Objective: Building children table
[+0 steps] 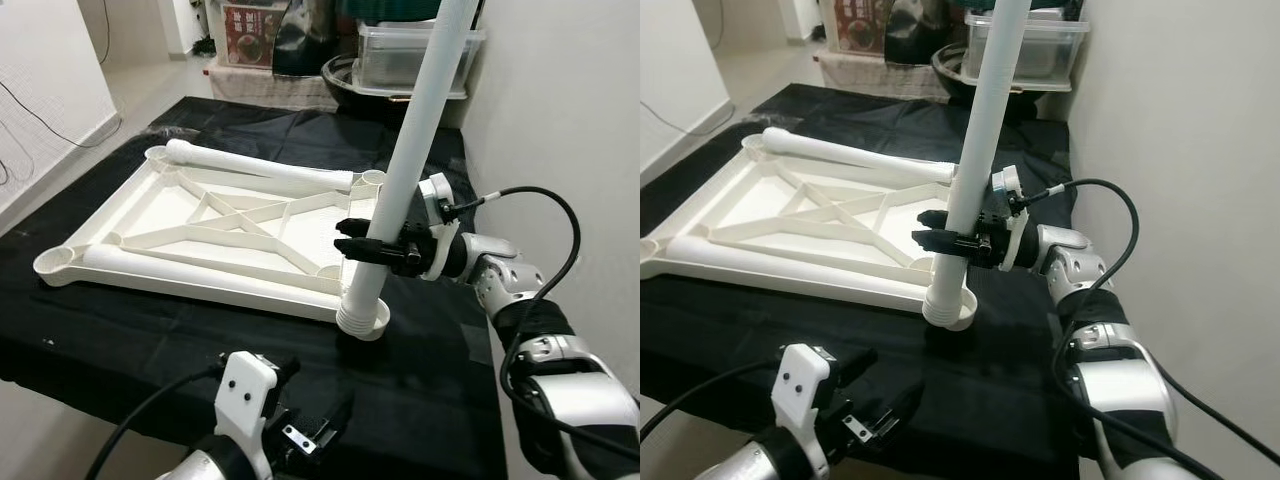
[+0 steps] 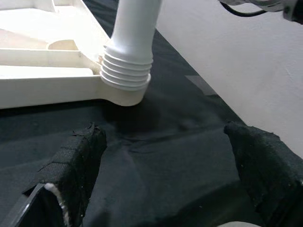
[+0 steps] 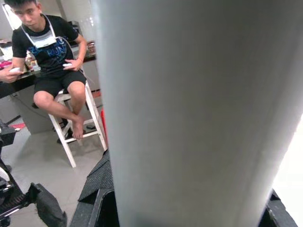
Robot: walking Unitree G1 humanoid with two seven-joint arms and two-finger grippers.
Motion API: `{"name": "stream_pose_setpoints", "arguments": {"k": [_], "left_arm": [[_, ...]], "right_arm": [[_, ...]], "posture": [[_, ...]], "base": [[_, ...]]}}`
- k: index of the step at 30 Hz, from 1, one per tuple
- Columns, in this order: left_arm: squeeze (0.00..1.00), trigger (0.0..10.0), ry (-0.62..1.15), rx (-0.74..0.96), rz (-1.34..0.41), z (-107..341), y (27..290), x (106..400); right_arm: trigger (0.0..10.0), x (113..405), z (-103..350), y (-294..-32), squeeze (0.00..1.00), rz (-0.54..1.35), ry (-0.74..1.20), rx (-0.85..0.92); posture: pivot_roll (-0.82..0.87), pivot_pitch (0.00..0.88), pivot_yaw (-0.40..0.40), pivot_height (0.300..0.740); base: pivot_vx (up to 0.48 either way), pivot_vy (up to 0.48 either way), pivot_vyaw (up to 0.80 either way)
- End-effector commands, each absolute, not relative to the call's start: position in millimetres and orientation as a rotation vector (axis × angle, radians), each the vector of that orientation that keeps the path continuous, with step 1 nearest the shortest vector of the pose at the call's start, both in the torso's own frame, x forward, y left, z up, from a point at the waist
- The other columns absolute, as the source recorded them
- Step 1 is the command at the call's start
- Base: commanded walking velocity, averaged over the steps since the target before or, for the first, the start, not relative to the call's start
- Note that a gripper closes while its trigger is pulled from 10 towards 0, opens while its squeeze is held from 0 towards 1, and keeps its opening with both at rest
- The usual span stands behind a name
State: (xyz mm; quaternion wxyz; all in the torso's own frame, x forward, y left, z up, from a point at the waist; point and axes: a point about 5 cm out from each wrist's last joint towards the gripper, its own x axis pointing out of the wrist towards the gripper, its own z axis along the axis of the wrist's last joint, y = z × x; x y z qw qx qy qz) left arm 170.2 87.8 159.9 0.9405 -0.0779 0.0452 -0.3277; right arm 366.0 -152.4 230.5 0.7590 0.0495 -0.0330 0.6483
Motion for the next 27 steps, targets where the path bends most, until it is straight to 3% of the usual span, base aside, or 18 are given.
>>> {"name": "stream_pose_setpoints", "arguments": {"k": [1, 20, 27], "left_arm": [[0.00, 10.0, 0.111, -0.163, -0.672, 160.3, 88.4, 164.8], [0.00, 10.0, 0.127, -0.147, -0.676, 162.8, 88.9, 158.7], [0.00, 10.0, 0.127, -0.140, -0.683, 163.7, 86.7, 159.4]], "right_arm": [[10.0, 367.6, 232.0, -155.5, 0.00, 1.408, -0.057, 0.072], [10.0, 376.5, 242.6, -153.6, 0.00, 1.342, -0.073, -0.063], [10.0, 370.7, 231.9, -146.6, 0.00, 1.437, -0.033, -0.129]], "posture": [[0.26, 0.199, -0.052, 0.740], [0.26, 0.229, -0.065, 0.740], [0.26, 0.229, -0.070, 0.740]], "base": [[0.000, 0.000, 0.00], [0.000, 0.000, 0.00], [0.000, 0.000, 0.00]]}}
